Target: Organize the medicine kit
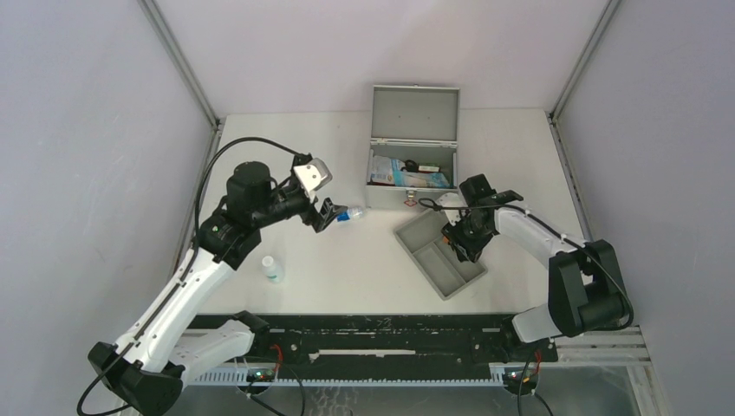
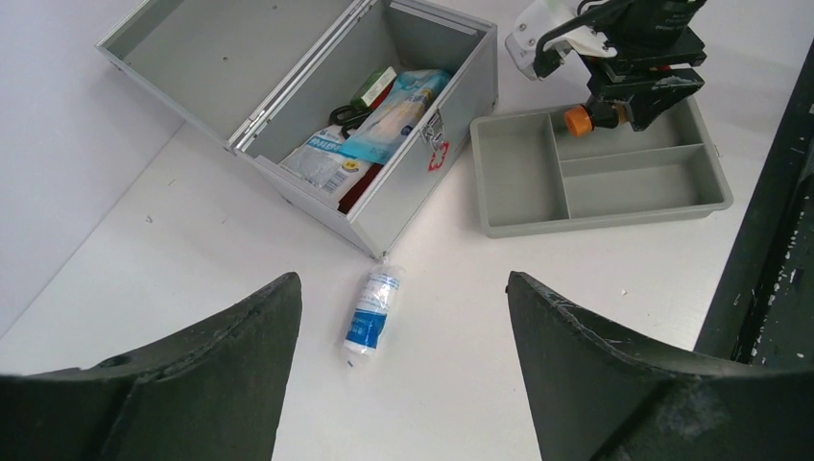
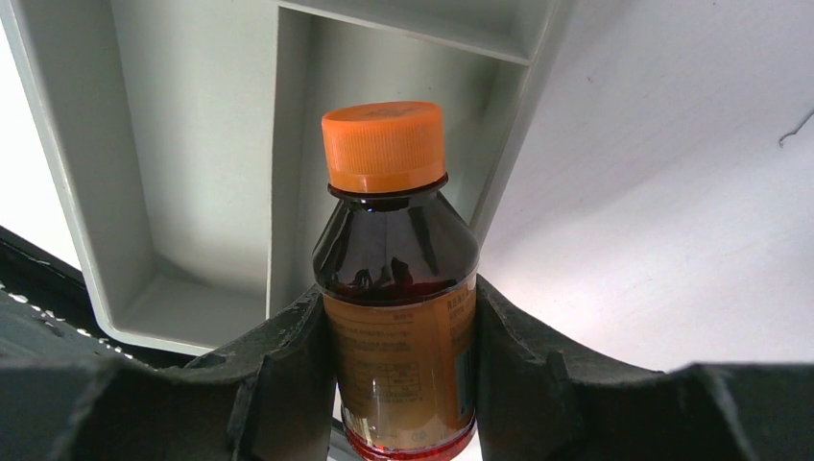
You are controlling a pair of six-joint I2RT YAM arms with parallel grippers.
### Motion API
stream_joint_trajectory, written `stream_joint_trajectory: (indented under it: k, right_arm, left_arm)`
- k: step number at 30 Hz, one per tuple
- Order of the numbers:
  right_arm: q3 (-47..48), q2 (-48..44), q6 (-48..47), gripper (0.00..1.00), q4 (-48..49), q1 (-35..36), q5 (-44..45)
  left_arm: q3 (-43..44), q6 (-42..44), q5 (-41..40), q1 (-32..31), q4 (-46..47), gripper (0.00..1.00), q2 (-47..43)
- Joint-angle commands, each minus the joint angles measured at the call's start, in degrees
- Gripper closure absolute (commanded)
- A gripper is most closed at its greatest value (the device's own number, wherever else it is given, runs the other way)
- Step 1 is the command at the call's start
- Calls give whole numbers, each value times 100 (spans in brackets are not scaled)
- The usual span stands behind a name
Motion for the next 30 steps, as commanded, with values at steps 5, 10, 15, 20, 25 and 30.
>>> stream_joint_trajectory:
  k: [5,10,15,20,25,30]
  right_arm:
    - [193,21,645,63,-119,363,201]
    - [198,-297,686,64,-21,390,218]
    - [188,-461,689,64,-30,417,56]
    - [89,-376,702,64,0,500,-26]
    - [59,-110,773,65,89,509,96]
    - [61,103,826,65,121,519,146]
  left_arm:
    - [-144,132,-31,28,131,17,-141]
    - [-160,137,-29,28,131,17,-154]
    - [-159,152,-46,28,131,17,-151]
    - [-169,167,-42,28,131,17,-162]
    - [-178,168,-23,28,131,17,-163]
    - [-200,184,-21,28,131,17,-173]
